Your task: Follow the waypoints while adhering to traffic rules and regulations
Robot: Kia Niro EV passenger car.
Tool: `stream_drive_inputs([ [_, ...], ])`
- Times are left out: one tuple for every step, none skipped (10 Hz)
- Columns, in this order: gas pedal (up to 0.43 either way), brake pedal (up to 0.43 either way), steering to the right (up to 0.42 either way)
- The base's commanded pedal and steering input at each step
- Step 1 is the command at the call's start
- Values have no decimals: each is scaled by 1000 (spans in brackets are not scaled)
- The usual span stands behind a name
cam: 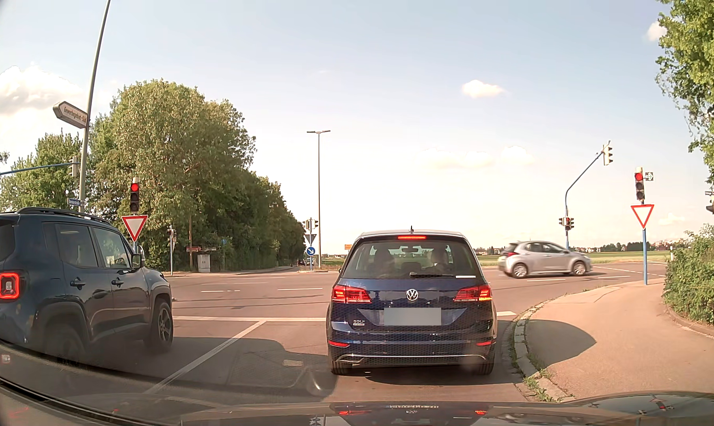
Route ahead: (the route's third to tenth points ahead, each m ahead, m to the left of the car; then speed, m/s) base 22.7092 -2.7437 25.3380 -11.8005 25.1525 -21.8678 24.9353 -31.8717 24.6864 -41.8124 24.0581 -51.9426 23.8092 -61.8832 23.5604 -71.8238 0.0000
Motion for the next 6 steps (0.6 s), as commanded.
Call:
stream_drive_inputs([
  [0, 262, 16],
  [0, 262, 16],
  [0, 262, 16],
  [0, 268, 16],
  [0, 262, 16],
  [0, 262, 16],
])
